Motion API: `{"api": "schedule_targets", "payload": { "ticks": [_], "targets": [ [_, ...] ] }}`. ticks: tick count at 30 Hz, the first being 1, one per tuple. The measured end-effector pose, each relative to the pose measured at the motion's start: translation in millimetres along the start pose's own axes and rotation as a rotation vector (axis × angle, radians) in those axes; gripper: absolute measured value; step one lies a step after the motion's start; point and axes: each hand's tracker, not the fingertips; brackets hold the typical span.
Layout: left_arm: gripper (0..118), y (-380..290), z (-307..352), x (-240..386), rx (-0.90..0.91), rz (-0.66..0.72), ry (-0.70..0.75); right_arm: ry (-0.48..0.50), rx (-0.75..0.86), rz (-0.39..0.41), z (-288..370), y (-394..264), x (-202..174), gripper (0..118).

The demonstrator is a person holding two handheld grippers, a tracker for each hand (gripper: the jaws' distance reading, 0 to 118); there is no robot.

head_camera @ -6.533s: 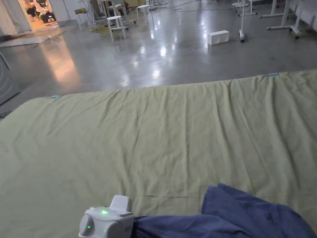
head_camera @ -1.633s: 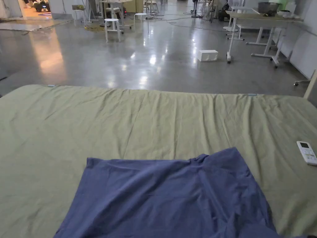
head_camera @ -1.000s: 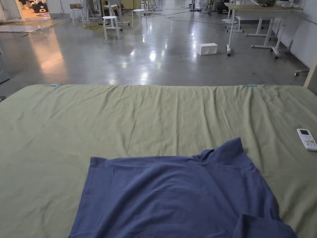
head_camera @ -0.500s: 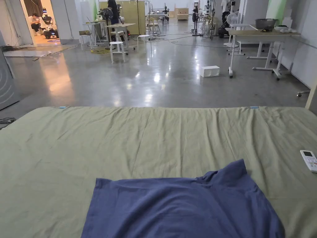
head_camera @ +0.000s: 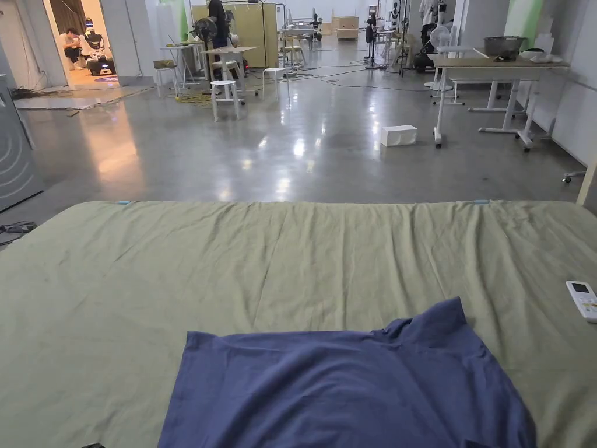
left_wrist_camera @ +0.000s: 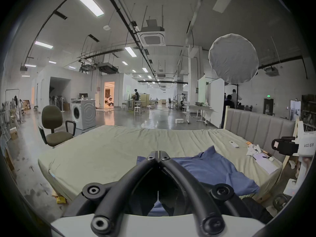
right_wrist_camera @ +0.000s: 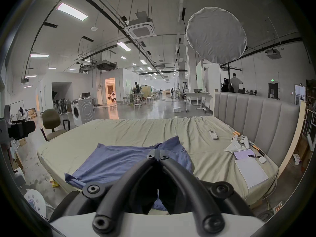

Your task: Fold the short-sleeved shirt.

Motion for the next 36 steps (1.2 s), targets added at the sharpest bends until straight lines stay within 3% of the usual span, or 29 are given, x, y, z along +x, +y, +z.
{"api": "schedule_targets", "payload": {
  "ticks": [3, 11, 19, 23, 31, 34, 36],
  "targets": [
    [0, -5.7, -2.5, 1.6, -0.014, -0.056, 0.008, -0.003, -0.008, -0.012, -0.2, -0.1, 3.7, 0],
    [0, -16.5, -8.3, -10.2, -0.056, -0.032, -0.007, -0.001, -0.02, -0.056, -2.0, -6.1, 9.7, 0],
    [2, -75.8, -49.9, -50.6, -0.346, -0.043, 0.033, 0.022, -0.121, -0.08, -17.1, -26.9, 14.6, 0],
    [77, -127.8, -78.0, -76.1, -0.436, 0.073, -0.038, 0.1, -0.228, -0.124, -30.3, -37.6, 13.8, 0],
    [76, -199.6, -142.4, -105.7, -0.525, 0.086, -0.083, 0.1, -0.301, -0.118, -38.4, -49.8, 2.8, 0],
    [66, -209.8, -153.4, -110.5, -0.57, 0.077, -0.037, 0.093, -0.316, -0.108, -36.7, -51.3, -1.8, 0],
    [47, -212.2, -154.3, -112.4, -0.574, 0.075, -0.042, 0.092, -0.327, -0.109, -36.4, -52.2, -2.8, 0]
  ]
}}
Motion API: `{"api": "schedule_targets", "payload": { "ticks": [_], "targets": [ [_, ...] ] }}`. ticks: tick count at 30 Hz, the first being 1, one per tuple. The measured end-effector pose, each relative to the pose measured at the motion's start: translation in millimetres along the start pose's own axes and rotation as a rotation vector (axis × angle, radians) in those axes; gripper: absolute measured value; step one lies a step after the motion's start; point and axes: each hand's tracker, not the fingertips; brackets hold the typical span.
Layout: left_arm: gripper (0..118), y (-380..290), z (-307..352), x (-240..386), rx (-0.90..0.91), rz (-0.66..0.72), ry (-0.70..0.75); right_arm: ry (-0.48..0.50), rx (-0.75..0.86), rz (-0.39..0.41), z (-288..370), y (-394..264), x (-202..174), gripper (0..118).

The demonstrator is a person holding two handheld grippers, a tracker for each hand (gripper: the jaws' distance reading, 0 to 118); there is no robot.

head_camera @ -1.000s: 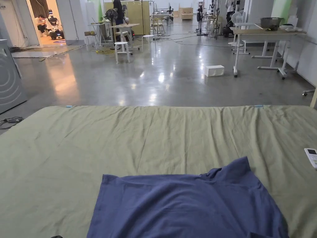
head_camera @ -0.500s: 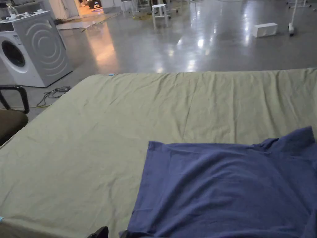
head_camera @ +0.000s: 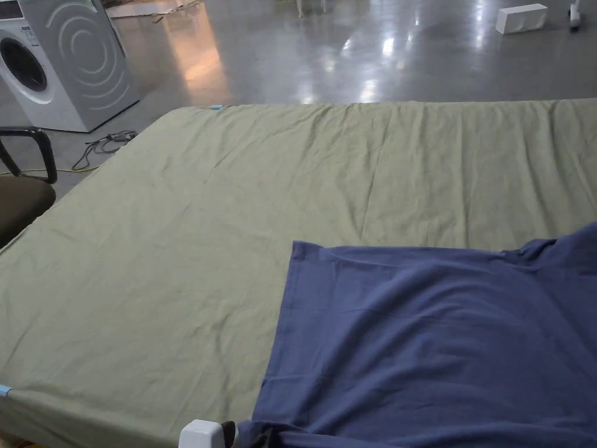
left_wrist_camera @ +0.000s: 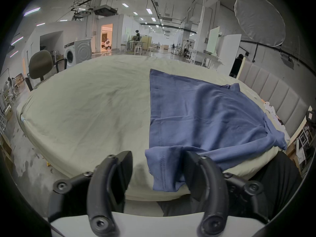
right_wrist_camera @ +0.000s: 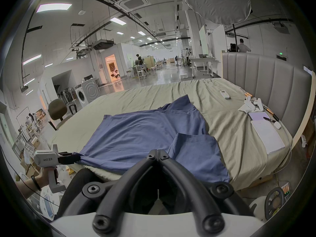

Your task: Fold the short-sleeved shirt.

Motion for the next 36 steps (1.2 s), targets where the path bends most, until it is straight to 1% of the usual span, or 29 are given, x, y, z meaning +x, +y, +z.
{"api": "schedule_targets", "payload": {
  "ticks": [3, 4, 5, 8, 10, 11, 12, 13, 14, 15, 16, 17, 18, 19, 20, 22, 24, 25, 27, 29, 30, 31, 33, 35, 36],
  "targets": [
    [32, -0.4, 2.8, 3.6, -0.007, 0.0, -0.047, -0.001, -0.013, -0.005, -1.9, -1.3, -0.7, 0],
    [22, -1.3, 2.5, 8.1, -0.009, -0.033, -0.038, 0.0, -0.015, -0.007, -2.0, -1.6, -0.2, 0],
    [20, -1.4, 1.5, 11.7, -0.012, -0.062, -0.018, -0.001, -0.015, -0.01, -2.3, -1.8, 0.2, 0],
    [14, -1.6, -2.4, 13.9, -0.022, -0.043, -0.024, -0.003, -0.015, -0.017, -2.3, -1.1, 3.1, 0],
    [14, -0.3, -5.6, 12.5, -0.036, -0.048, -0.015, -0.018, -0.011, -0.011, -1.0, -0.7, 8.5, 0],
    [13, 0.4, -7.8, 13.3, -0.044, -0.053, -0.008, -0.033, -0.01, -0.005, -0.5, -0.8, 12.3, 0],
    [13, 1.5, -11.4, 14.4, -0.068, -0.057, -0.006, -0.075, -0.017, -0.01, 1.2, -1.4, 19.2, 0],
    [13, 3.7, -13.8, 15.3, -0.074, -0.066, 0.001, -0.12, -0.018, -0.033, 3.3, -2.5, 27.8, 2],
    [13, 6.0, -16.2, 16.3, -0.084, -0.062, 0.005, -0.148, -0.014, -0.062, 5.0, -3.8, 36.6, 19],
    [13, 7.9, -18.3, 17.7, -0.095, -0.059, 0.011, -0.19, -0.022, -0.107, 6.0, -6.0, 50.5, 44],
    [13, 8.4, -19.1, 18.9, -0.099, -0.06, 0.015, -0.228, -0.032, -0.135, 4.5, -10.9, 63.5, 68],
    [13, 8.2, -22.0, 18.3, -0.102, -0.064, 0.019, -0.253, -0.017, -0.157, 4.5, -15.1, 74.4, 83],
    [13, 8.1, -22.7, 18.6, -0.103, -0.067, 0.022, -0.283, -0.005, -0.174, 4.8, -19.7, 87.2, 81],
    [13, 8.0, -22.1, 18.2, -0.103, -0.067, 0.024, -0.324, -0.035, -0.185, 2.9, -23.4, 99.6, 79],
    [13, 8.4, -21.8, 18.3, -0.104, -0.066, 0.025, -0.345, -0.045, -0.193, 0.5, -28.1, 108.5, 77],
    [13, 9.3, -22.7, 21.9, -0.114, -0.066, 0.036, -0.344, -0.062, -0.188, -9.6, -39.7, 127.0, 77],
    [13, 10.4, -24.2, 25.9, -0.127, -0.083, 0.052, -0.341, -0.087, -0.205, -22.3, -51.7, 139.3, 77],
    [13, 10.2, -26.5, 26.9, -0.133, -0.097, 0.061, -0.335, -0.102, -0.222, -28.2, -57.1, 143.8, 77],
    [13, 12.0, -28.8, 30.3, -0.149, -0.128, 0.076, -0.268, -0.126, -0.285, -42.9, -70.2, 151.3, 77],
    [13, 14.5, -28.6, 33.1, -0.158, -0.131, 0.081, -0.215, -0.13, -0.31, -53.1, -76.8, 152.6, 77],
    [13, 15.3, -28.7, 33.2, -0.163, -0.126, 0.079, -0.211, -0.136, -0.301, -58.8, -79.0, 153.1, 77],
    [13, 15.7, -28.8, 32.9, -0.167, -0.127, 0.079, -0.21, -0.146, -0.273, -65.4, -79.6, 151.9, 77],
    [13, 16.2, -28.6, 32.7, -0.171, -0.124, 0.078, -0.219, -0.158, -0.188, -77.5, -79.2, 149.3, 77],
    [13, 16.9, -28.6, 32.9, -0.173, -0.127, 0.081, -0.187, -0.164, -0.149, -87.3, -79.6, 151.8, 77],
    [13, 17.6, -28.5, 33.3, -0.173, -0.127, 0.081, -0.149, -0.164, -0.134, -92.5, -80.5, 153.2, 77]
  ]
}}
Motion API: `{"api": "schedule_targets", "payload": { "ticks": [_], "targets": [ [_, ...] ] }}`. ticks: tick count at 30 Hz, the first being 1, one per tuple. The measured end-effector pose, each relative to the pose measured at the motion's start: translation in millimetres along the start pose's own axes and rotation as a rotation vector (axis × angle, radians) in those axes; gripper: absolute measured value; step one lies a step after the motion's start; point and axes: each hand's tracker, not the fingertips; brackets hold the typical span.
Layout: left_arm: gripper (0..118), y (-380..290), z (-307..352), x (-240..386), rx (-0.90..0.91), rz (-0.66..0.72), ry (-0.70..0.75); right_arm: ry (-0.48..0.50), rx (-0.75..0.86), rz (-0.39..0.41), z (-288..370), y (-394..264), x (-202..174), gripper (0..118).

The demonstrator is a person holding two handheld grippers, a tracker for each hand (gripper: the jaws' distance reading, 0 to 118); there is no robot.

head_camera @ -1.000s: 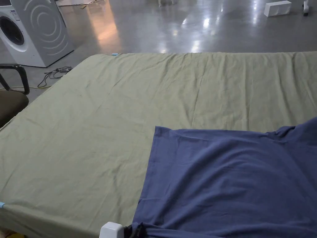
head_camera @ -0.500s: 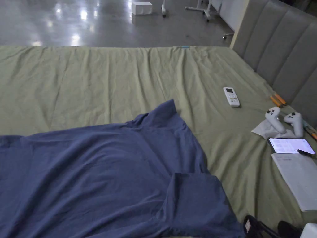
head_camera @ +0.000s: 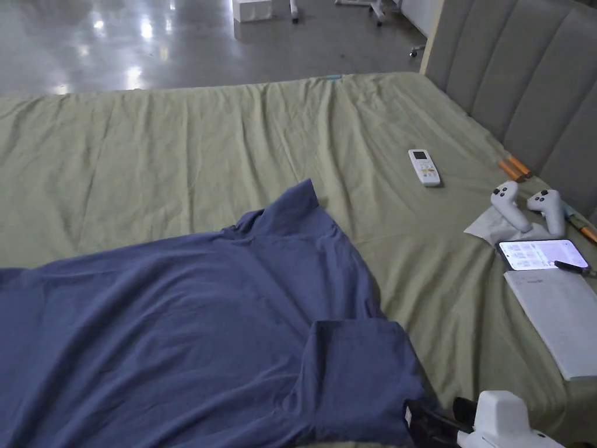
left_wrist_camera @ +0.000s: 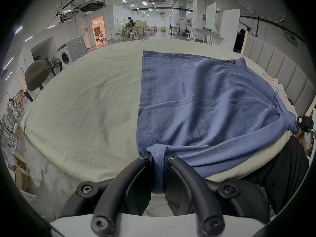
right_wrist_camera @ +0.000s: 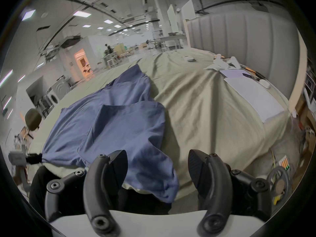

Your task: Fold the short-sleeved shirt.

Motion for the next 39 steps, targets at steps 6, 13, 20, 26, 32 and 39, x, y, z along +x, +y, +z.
{"api": "schedule_targets", "payload": {
  "ticks": [6, 13, 20, 26, 32, 39],
  "targets": [
    [13, 0.1, 0.3, -0.8, 0.0, 0.015, -0.004, 0.037, -0.033, 0.001, -15.5, -2.3, 2.7, 19],
    [13, -22.6, 34.0, -2.1, 0.221, 0.103, -0.015, 0.027, 0.01, 0.025, 11.9, 0.4, -8.9, 5],
    [13, -14.0, 59.5, -7.6, 0.284, 0.147, -0.044, 0.028, 0.062, 0.041, 30.5, 8.5, -18.2, 5],
    [13, 20.7, 42.8, -22.7, 0.29, 0.156, -0.106, 0.036, 0.124, 0.049, 8.8, 49.7, -30.7, 5],
    [11, 102.8, -10.4, -41.9, 0.272, 0.19, -0.113, 0.072, 0.139, 0.071, -68.3, 151.8, -54.6, 5],
    [10, 151.9, -91.3, -45.9, 0.129, 0.238, -0.066, 0.029, -0.043, 0.175, -177.4, 209.1, -83.4, 5]
  ]
}}
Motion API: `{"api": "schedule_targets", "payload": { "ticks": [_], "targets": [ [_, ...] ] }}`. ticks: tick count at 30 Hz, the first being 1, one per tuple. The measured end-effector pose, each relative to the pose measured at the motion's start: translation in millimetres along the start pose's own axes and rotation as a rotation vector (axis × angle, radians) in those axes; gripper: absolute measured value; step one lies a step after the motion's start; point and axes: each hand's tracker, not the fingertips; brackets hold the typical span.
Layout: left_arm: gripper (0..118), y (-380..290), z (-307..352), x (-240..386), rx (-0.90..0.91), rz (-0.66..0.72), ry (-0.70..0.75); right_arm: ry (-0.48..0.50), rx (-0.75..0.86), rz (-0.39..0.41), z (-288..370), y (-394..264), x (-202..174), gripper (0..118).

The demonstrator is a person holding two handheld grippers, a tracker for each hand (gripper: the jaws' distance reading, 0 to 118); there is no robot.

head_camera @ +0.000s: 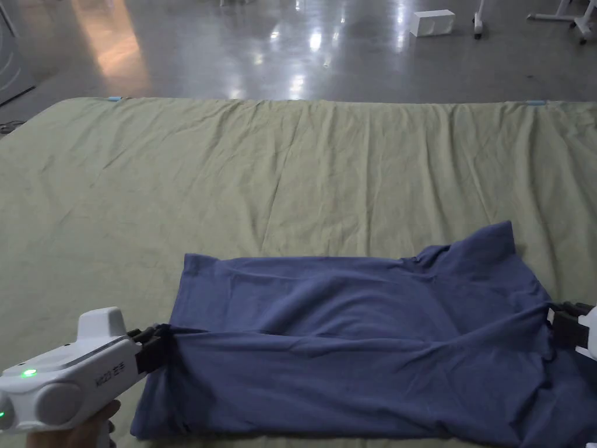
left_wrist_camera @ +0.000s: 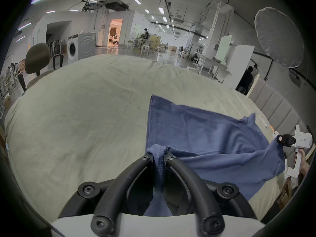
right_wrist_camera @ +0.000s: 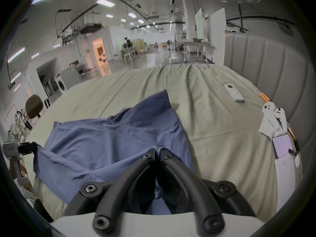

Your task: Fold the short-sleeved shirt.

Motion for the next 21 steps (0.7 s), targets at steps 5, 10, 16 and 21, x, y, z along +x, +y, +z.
{"api": "schedule_targets", "payload": {
  "ticks": [5, 10, 16, 21],
  "targets": [
    [38, -12.2, -28.4, -1.5, -0.066, 0.002, -0.003, -0.027, -0.131, 0.056, -45.4, -16.6, 3.1, 38],
    [88, -12.7, 0.6, -4.4, -0.148, -0.22, -0.031, 0.02, -0.077, 0.168, -9.4, -25.0, 14.4, 82],
    [88, -6.3, 118.8, 14.0, 0.021, -0.331, -0.129, 0.068, 0.173, 0.148, 121.5, -30.1, 13.3, 82],
    [88, -30.7, 214.6, 51.6, 0.28, -0.369, -0.121, 0.074, 0.339, -0.033, 202.1, -62.6, -11.6, 83]
  ]
}}
